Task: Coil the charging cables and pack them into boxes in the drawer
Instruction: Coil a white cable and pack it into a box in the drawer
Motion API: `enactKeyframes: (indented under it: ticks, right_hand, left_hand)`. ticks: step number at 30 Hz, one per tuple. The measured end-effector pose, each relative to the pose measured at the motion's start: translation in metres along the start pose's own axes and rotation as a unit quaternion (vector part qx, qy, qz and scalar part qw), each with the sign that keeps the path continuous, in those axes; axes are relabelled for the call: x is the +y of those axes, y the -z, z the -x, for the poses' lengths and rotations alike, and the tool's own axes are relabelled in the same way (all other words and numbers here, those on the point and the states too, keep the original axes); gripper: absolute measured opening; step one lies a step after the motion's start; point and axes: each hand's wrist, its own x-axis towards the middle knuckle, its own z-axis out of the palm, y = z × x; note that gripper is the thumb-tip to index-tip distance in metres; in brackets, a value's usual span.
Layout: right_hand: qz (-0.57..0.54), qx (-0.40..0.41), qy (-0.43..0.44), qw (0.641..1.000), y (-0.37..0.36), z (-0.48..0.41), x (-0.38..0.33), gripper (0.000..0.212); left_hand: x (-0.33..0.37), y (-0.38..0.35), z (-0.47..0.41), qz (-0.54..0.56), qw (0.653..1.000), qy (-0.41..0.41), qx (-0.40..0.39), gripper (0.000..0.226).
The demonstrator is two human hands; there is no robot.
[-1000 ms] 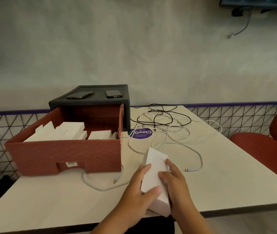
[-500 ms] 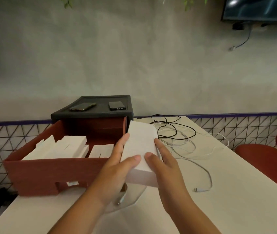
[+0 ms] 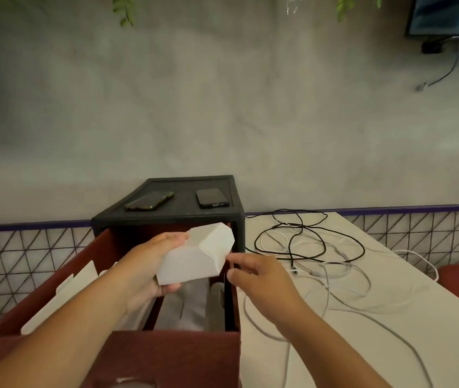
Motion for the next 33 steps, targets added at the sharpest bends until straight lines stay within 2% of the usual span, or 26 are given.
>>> enactKeyframes:
  ticks: [3,8,13,15,17,19,21,23,25,28,31,33]
  right_hand:
    - [0.093,0.008,0.022,0.995,-0.007,-0.009,0.017,0.038]
    - [0.047,-0.01,0.01,0.999,-0.013,-0.018,0.03,0.038]
    - [0.0,0.008,0.018,1.0,-0.019,-0.017,0.042,0.039]
    - [-0.015,0.006,0.021,1.0,-0.019,-0.015,0.043,0.036]
    - [-0.029,0.004,0.025,0.999,-0.018,-0.014,0.045,0.035]
    - [-0.048,0.009,0.022,0.999,-0.019,-0.013,0.049,0.035]
    - [-0.069,0.015,0.015,0.997,-0.021,-0.013,0.052,0.035]
    - [-0.087,0.025,0.016,0.996,-0.023,-0.013,0.056,0.034]
    - [-0.097,0.027,0.019,0.995,-0.023,-0.013,0.057,0.029]
    - [-0.099,0.019,0.022,0.995,-0.024,-0.013,0.057,0.03]
    - [-0.121,0.023,0.023,0.992,-0.024,-0.013,0.058,0.03]
    - [-0.122,0.024,0.029,0.992,-0.025,-0.013,0.057,0.027]
  left_hand:
    - [0.006,0.009,-0.021,0.033,0.999,0.017,0.015,0.024]
    - [0.003,0.024,-0.041,0.043,0.998,0.043,0.024,0.025]
    - [-0.014,0.017,-0.063,-0.068,0.993,0.09,0.033,0.022]
    - [-0.019,0.007,-0.075,-0.116,0.988,0.104,0.008,0.023]
    - [-0.02,-0.002,-0.086,-0.161,0.98,0.106,-0.049,0.025]
    - [-0.017,-0.007,-0.096,-0.215,0.964,0.1,-0.116,0.036]
    - [-0.015,-0.008,-0.11,-0.252,0.948,0.098,-0.165,0.059]
    - [-0.012,-0.008,-0.124,-0.298,0.929,0.092,-0.201,0.078]
    - [-0.012,-0.008,-0.136,-0.356,0.904,0.076,-0.222,0.088]
    - [-0.015,-0.01,-0.153,-0.428,0.873,0.056,-0.226,0.09]
    - [-0.029,-0.012,-0.168,-0.487,0.85,0.028,-0.198,0.087]
    - [-0.042,-0.015,-0.174,-0.557,0.813,-0.012,-0.17,0.081]
